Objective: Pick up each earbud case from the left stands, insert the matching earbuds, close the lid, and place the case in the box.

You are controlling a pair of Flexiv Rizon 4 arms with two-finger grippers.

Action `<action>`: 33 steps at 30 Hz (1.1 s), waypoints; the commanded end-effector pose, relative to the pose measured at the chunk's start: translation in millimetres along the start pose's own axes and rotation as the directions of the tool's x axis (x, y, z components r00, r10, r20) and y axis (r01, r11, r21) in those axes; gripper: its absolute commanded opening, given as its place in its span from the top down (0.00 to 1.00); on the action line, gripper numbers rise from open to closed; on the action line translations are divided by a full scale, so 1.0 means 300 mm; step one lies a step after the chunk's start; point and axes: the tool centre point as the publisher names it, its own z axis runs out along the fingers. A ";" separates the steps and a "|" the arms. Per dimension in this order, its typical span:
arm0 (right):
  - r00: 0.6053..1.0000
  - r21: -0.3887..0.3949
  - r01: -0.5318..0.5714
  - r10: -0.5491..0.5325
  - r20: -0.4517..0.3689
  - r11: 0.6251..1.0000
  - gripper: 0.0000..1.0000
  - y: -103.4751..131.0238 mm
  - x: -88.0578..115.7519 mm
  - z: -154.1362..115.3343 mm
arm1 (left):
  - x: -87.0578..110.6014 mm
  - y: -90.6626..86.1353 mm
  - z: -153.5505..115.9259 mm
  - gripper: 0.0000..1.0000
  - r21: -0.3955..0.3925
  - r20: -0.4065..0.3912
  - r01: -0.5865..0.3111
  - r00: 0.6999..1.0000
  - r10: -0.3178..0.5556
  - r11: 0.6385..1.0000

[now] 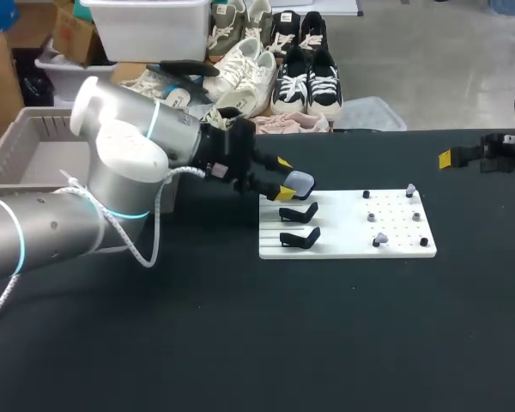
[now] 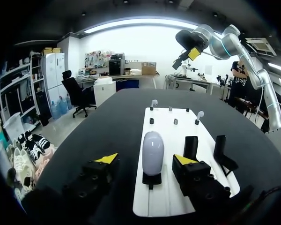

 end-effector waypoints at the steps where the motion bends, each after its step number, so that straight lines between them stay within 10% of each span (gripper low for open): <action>1: 1.000 0.000 0.000 0.000 0.000 1.000 0.00 0.000 0.000 0.000 | 0.003 0.011 0.008 0.28 0.006 -0.001 -0.003 1.000 0.003 1.000; 20: 1.000 0.000 0.000 0.000 0.000 1.000 0.00 0.000 0.000 0.000 | 0.000 0.002 0.022 0.40 0.009 -0.007 -0.012 1.000 0.012 1.000; 26: 1.000 0.000 0.000 0.000 0.000 1.000 0.00 0.000 0.000 0.000 | 0.006 0.003 0.023 0.66 0.005 -0.011 -0.011 1.000 0.011 1.000; 29: 1.000 0.000 0.000 0.000 0.000 1.000 0.00 0.000 0.000 0.000 | 0.007 0.004 0.013 0.99 0.004 -0.010 -0.008 1.000 0.008 1.000; 33: 1.000 0.000 0.000 0.000 0.000 1.000 0.00 0.000 0.000 0.000 | 0.003 0.007 -0.017 1.00 -0.009 0.000 0.017 1.000 -0.017 1.000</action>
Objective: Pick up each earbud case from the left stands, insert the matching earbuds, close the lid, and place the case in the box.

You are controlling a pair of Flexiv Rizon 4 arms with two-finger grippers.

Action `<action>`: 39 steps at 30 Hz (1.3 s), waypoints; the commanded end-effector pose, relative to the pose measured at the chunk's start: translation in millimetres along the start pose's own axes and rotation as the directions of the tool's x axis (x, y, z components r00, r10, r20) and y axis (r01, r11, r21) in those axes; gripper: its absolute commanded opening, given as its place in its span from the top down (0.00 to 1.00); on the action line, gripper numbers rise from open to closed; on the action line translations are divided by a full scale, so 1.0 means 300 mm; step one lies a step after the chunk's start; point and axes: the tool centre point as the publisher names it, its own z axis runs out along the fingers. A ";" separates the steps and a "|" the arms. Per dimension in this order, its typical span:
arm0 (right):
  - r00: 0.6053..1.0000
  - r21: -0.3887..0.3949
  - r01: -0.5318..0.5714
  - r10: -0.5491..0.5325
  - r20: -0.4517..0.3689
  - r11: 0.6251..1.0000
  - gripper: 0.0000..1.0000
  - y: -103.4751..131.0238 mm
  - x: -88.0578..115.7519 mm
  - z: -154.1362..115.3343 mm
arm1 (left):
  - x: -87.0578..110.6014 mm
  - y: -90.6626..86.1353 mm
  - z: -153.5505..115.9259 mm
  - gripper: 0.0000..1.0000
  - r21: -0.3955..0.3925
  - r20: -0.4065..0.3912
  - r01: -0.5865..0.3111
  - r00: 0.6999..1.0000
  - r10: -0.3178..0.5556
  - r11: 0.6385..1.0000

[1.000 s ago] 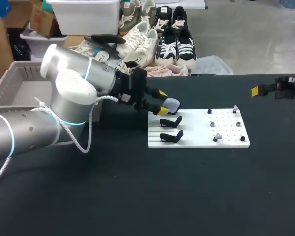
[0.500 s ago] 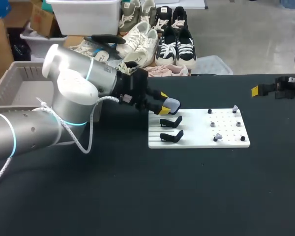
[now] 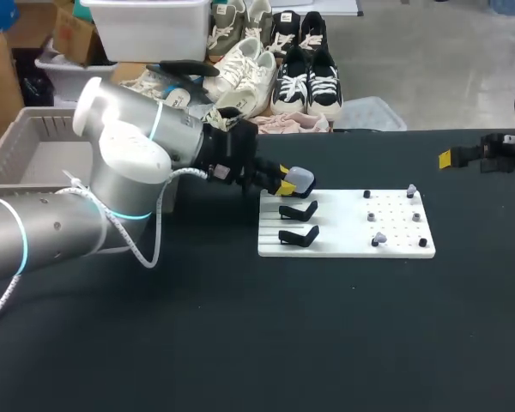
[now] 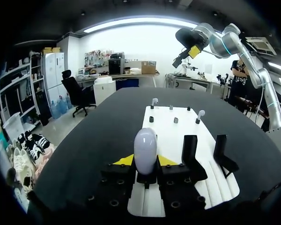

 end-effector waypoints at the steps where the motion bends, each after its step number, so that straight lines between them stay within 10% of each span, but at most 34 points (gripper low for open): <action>1: 1.000 0.000 0.000 0.000 0.000 1.000 0.00 0.000 0.000 0.000 | -0.004 0.007 -0.034 1.00 -0.010 0.009 0.026 1.000 -0.026 1.000; 26: 1.000 0.000 0.000 0.000 0.000 1.000 0.00 0.000 0.000 0.000 | -0.163 -0.290 -0.327 1.00 -0.026 0.264 0.052 0.964 -0.043 0.998; 39: 1.000 0.000 0.000 0.000 0.000 1.000 0.00 0.000 0.000 0.000 | -0.209 -0.321 -0.372 1.00 -0.026 0.296 0.064 0.954 -0.053 0.998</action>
